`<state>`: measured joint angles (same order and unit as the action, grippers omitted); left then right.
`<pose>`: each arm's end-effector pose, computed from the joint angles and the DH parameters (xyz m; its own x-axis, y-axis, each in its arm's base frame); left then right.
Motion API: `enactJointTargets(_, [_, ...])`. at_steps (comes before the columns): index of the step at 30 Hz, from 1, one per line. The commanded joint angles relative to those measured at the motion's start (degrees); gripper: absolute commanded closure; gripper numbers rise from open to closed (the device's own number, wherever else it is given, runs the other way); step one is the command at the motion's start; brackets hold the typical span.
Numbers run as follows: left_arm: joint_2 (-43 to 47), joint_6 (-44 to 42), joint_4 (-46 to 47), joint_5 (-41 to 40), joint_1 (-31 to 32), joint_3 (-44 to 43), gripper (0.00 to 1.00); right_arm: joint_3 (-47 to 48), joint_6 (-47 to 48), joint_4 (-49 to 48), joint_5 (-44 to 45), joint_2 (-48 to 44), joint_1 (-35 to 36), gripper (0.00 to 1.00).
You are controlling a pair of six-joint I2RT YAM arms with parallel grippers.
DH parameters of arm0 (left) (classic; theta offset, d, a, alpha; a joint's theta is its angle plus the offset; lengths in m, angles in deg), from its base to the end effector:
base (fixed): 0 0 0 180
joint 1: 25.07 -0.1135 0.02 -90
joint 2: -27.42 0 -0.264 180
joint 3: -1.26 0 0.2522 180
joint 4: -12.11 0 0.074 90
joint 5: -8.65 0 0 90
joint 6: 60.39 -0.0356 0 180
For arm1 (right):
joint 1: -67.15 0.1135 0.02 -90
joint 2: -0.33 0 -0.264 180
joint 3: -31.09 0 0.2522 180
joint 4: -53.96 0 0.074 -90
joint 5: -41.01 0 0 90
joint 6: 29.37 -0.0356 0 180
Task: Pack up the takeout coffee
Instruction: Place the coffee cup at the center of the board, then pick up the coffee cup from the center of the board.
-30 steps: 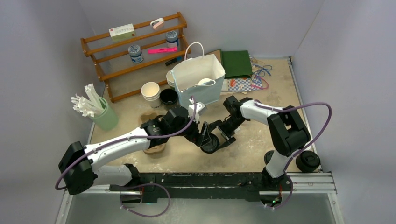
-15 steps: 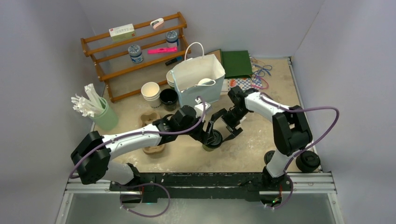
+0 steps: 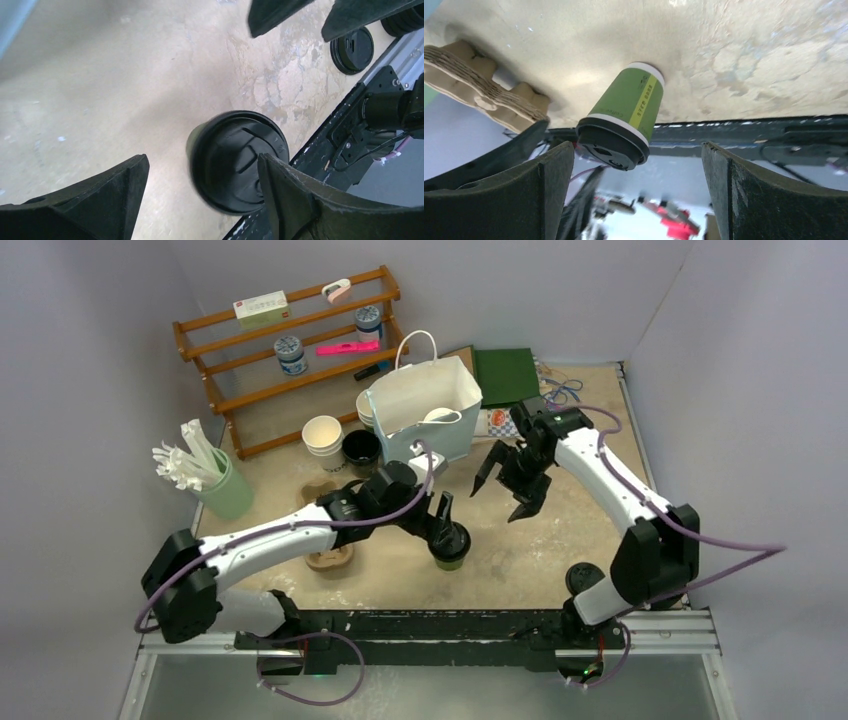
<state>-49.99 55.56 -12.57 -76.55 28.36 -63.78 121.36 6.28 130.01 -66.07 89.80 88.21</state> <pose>0.1741 -0.2396 0.2512 -0.6904 0.1988 -0.6956 0.5983 0.6974 -0.3946 0.2736 0.1166 0.2765 -0.8618 0.5005 0.0824 0.4925 0.7866 0.3724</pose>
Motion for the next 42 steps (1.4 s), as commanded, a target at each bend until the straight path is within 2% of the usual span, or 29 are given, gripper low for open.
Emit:
enactJointTargets(1, [9.6, -0.3, -9.5, -7.4, -0.1, -4.8, 0.16, 0.8, 8.9, -1.7, 7.8, -8.3, 2.7, 0.01])
enactJointTargets(7, [16.5, 2.7, -15.3, -11.2, -0.9, -7.5, 0.15, -6.0, 9.8, -13.6, 13.3, -18.8, 17.2, 0.01])
enactJointTargets(12, [16.6, 6.2, -18.1, -12.7, -9.4, -8.5, 0.18, -4.9, 6.2, -8.4, 26.9, -16.8, 31.7, 0.01])
enactJointTargets(16, [12.3, 6.5, -25.0, -18.3, -14.9, -13.8, 0.01, -0.7, -0.4, -3.0, 36.4, -10.4, 42.0, 0.01])
enactJointTargets(17, [11.4, 5.5, -26.4, -19.6, -15.5, -16.5, 0.00, 0.4, -1.3, -1.8, 37.9, -8.6, 43.2, 0.01])
enactJointTargets(21, [10.1, 0.8, -25.2, -19.4, -17.6, -19.8, 0.00, 3.2, -2.2, 0.0, 41.5, -3.8, 44.4, 0.02])
enactJointTargets(24, [10.2, 0.5, -23.7, -18.5, -19.4, -20.1, 0.00, 4.8, -3.7, 1.7, 43.8, -1.5, 44.5, 0.06])
enactJointTargets(30, [10.1, 0.7, -24.4, -18.7, -21.2, -19.7, 0.01, 3.4, -4.4, 1.4, 41.4, -1.4, 44.5, 0.21])
enactJointTargets(36, [10.7, 0.8, -25.0, -19.6, -22.0, -19.0, 0.02, 1.6, -3.6, -1.6, 40.6, -1.7, 44.5, 0.25])
enactJointTargets(42, [10.9, 0.7, -26.0, -20.6, -22.6, -19.7, 0.03, -0.4, -3.4, -3.6, 39.5, -2.2, 44.3, 0.25])
